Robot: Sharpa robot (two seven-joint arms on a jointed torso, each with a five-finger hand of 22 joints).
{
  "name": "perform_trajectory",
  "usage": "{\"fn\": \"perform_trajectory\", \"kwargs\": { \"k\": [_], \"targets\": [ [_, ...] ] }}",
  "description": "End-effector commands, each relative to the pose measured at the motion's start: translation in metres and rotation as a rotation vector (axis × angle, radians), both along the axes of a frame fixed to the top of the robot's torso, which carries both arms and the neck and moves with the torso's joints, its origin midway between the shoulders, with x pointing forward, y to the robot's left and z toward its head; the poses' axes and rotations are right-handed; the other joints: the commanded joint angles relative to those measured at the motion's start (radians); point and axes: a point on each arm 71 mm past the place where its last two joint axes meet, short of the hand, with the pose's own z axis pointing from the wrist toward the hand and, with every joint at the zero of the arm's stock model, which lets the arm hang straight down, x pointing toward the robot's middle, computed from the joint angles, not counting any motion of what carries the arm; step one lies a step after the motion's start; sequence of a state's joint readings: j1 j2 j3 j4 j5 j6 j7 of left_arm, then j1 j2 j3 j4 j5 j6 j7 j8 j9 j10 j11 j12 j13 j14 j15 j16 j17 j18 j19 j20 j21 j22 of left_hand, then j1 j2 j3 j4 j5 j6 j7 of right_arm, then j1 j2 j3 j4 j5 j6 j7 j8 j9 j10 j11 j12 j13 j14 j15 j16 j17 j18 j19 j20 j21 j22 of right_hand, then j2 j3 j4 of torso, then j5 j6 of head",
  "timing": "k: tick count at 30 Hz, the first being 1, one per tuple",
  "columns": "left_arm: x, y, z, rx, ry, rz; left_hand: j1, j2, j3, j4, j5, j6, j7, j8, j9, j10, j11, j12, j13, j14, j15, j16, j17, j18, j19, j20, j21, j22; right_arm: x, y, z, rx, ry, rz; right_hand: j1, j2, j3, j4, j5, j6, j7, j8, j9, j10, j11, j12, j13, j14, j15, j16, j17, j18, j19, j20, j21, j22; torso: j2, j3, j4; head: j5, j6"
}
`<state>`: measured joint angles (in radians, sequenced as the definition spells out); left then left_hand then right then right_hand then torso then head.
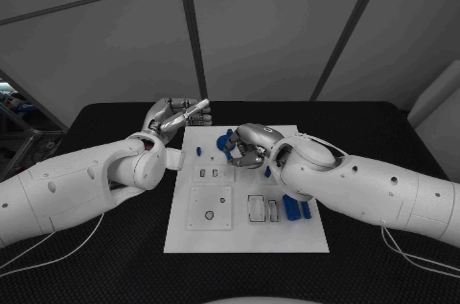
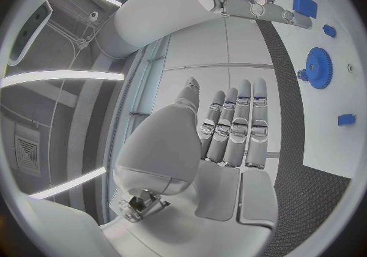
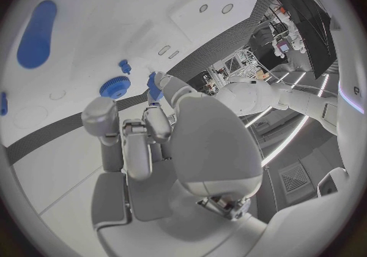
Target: Assemble the parts on the task board
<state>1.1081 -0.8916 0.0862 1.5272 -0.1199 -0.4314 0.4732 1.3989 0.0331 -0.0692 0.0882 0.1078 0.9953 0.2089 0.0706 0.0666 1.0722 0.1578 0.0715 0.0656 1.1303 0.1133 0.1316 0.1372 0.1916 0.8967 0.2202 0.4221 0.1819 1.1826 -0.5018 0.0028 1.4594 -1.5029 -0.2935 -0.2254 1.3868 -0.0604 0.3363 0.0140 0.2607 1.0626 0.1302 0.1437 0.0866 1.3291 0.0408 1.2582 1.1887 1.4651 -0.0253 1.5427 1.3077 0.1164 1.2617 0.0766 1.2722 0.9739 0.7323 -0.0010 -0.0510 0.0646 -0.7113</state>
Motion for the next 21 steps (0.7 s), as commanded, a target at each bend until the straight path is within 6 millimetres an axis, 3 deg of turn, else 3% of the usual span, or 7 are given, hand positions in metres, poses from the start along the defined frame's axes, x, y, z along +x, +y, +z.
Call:
{"fn": "perform_trajectory", "kwargs": {
  "k": [1,21],
  "targets": [
    [0.001,0.0,0.002,0.0,-0.012,-0.007,0.002,0.009,0.0,-0.006,-0.005,0.007,0.002,-0.005,-0.001,0.008,0.002,-0.004,0.0,0.005,0.001,-0.007,0.001,-0.01,-0.006,0.002,0.006,-0.001,-0.001,0.005,-0.006,-0.073,0.016,0.013,-0.009,0.001,0.005,-0.001,-0.004,0.021,-0.009,0.014,0.004,-0.001,-0.004,-0.005,-0.002,0.094,-0.006,0.006,0.217,-0.003,0.006,0.001,0.006,-0.001,0.0,0.0003,-0.0003,0.001,-0.003],
    [0.001,-0.004,0.001,-0.003,-0.01,-0.014,0.002,0.009,0.0,-0.007,-0.005,0.007,0.002,-0.005,-0.001,0.008,0.002,-0.004,0.0,0.005,0.0,-0.007,0.002,-0.01,-0.007,0.002,0.006,-0.001,-0.009,0.022,-0.023,-0.098,0.033,0.033,-0.019,-0.004,0.004,0.001,-0.008,0.022,-0.01,0.015,0.004,-0.003,-0.004,-0.009,-0.004,0.094,-0.007,0.006,0.217,-0.002,0.006,0.0,0.004,-0.003,-0.001,0.0,0.0,0.007,-0.014]
  ]
}}
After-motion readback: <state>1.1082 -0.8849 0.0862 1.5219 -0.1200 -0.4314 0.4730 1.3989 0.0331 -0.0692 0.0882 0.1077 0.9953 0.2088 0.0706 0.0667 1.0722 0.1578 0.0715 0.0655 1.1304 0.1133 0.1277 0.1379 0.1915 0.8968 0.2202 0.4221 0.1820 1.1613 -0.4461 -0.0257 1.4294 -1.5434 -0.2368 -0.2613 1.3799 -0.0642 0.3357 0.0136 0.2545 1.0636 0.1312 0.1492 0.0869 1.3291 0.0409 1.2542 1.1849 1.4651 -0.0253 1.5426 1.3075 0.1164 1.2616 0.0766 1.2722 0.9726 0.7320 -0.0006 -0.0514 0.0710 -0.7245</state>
